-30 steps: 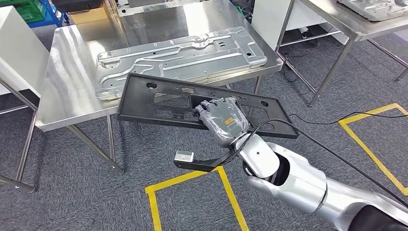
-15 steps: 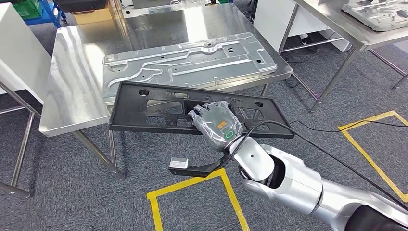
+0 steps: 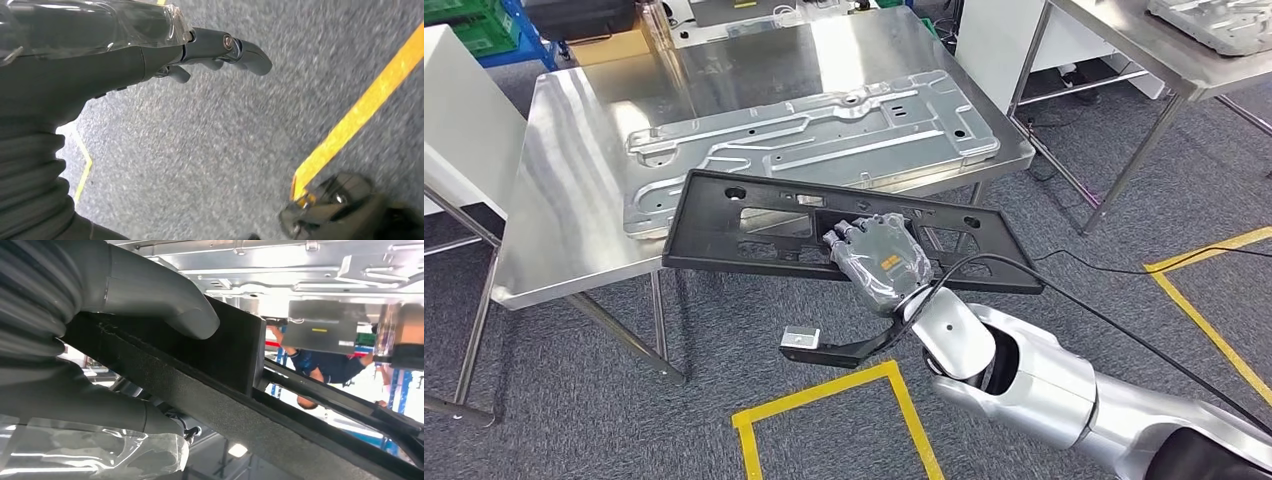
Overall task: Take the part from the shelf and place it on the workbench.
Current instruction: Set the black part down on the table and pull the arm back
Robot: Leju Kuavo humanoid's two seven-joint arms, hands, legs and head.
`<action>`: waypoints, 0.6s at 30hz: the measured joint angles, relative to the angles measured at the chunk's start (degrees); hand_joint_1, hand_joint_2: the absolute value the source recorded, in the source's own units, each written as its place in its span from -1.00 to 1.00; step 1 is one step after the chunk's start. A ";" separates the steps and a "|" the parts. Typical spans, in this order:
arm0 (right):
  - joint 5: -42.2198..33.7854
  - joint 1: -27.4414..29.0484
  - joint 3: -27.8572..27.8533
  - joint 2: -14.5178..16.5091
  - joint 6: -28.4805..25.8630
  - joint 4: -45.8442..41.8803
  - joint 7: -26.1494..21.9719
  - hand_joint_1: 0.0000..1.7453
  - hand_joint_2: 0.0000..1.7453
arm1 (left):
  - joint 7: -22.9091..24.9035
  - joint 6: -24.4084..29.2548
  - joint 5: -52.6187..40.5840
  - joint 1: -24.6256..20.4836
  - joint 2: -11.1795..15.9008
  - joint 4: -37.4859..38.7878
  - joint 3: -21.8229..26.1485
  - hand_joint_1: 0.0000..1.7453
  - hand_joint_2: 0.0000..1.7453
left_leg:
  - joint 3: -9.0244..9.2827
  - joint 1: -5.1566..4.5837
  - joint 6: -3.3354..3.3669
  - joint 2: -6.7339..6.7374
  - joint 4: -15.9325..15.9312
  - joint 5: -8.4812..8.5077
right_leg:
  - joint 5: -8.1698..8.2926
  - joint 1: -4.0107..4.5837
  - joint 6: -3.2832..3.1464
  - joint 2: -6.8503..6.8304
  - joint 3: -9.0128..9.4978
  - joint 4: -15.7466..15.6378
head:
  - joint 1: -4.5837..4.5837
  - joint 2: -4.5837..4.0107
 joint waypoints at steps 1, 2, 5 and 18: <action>0.01 0.10 0.03 -0.01 0.26 0.00 0.02 1.00 1.00 | 0.02 -0.06 -0.04 0.06 0.03 0.00 -0.01 -1.00 1.00 | -2.23 0.13 -0.19 0.02 3.15 -0.49 | -0.26 0.00 0.00 0.05 0.23 0.00 | 0.00 0.00; 0.01 0.22 0.08 -0.02 0.54 0.00 0.03 1.00 1.00 | 0.04 -0.13 -0.07 0.16 0.05 0.00 -0.01 -1.00 1.00 | -3.52 0.22 -0.28 0.04 4.26 0.20 | -0.54 0.00 0.04 0.12 0.57 0.01 | 0.01 0.00; 0.03 0.40 0.20 -0.03 1.15 0.00 0.11 1.00 1.00 | 0.03 -0.25 -0.11 0.24 0.14 0.00 -0.02 -1.00 1.00 | -1.21 0.30 0.02 0.09 -4.96 7.84 | -1.67 -0.02 0.45 0.27 2.28 -0.05 | 0.01 0.00; 0.03 1.01 0.69 -0.80 4.58 -0.48 1.10 1.00 1.00 | 0.40 -0.83 -0.95 0.24 -0.01 0.00 -0.03 -1.00 1.00 | 5.01 -0.18 3.56 0.09 -13.90 8.58 | -7.23 0.20 2.70 0.11 -7.19 17.04 | 0.25 0.00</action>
